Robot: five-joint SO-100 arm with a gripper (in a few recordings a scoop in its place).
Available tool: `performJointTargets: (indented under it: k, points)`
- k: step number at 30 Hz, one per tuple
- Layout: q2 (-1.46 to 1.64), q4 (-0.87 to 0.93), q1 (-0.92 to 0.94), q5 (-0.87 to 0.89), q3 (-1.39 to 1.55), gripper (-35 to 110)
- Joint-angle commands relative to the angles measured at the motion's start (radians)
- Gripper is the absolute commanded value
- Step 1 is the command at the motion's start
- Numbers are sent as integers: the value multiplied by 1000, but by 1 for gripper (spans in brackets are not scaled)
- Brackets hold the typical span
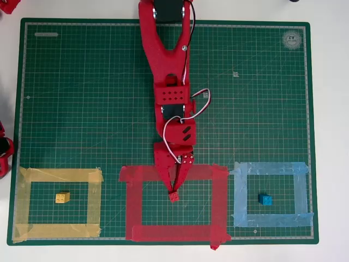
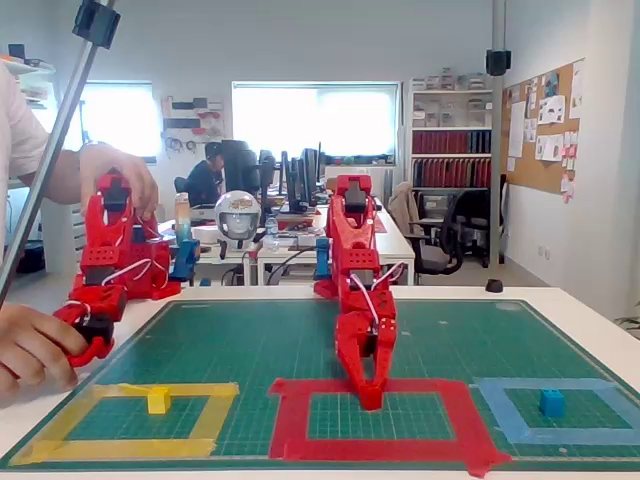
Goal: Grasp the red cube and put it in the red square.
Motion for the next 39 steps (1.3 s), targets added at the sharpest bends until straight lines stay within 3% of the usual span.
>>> performJointTargets:
  k: [1,39]
  points:
    - [32,-114,-46,-26,44,-1]
    - [55,-164,-12,-28,34,-1]
